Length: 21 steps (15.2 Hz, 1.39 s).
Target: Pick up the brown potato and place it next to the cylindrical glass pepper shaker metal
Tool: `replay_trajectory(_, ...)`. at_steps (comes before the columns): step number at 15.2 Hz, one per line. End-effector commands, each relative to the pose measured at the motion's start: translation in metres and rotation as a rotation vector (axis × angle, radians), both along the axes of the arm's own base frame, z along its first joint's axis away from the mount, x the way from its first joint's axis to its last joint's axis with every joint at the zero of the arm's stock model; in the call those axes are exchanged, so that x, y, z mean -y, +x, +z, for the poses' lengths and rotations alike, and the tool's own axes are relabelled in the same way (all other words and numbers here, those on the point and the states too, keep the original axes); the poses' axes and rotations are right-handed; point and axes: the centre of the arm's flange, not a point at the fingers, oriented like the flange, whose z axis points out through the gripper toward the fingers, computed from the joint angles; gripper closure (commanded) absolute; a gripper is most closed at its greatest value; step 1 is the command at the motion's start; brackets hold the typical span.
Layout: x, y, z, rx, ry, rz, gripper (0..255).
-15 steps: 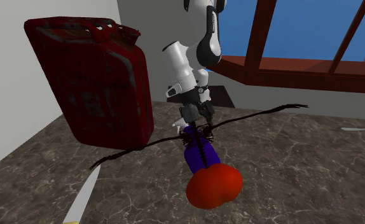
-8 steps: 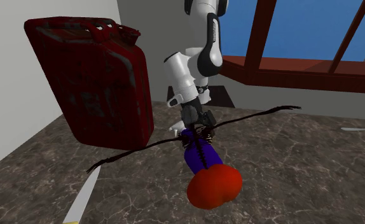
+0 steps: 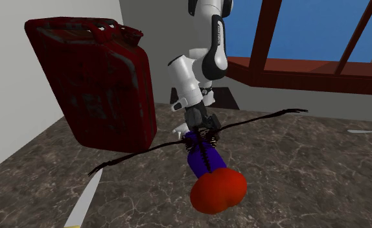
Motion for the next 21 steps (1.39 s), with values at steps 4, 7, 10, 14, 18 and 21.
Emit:
replay_trajectory(4,0.000,0.000,0.000,0.000,0.000,0.000,255)
replay_trajectory(7,0.000,0.000,0.000,0.000,0.000,0.000,255)
replay_trajectory(10,0.000,0.000,0.000,0.000,0.000,0.000,255)
replay_trajectory(14,0.000,0.000,0.016,0.000,0.000,0.000,255)
replay_trajectory(18,0.000,0.000,0.037,0.000,0.000,0.000,255)
replay_trajectory(21,0.000,0.000,0.053,0.000,0.000,0.000,255)
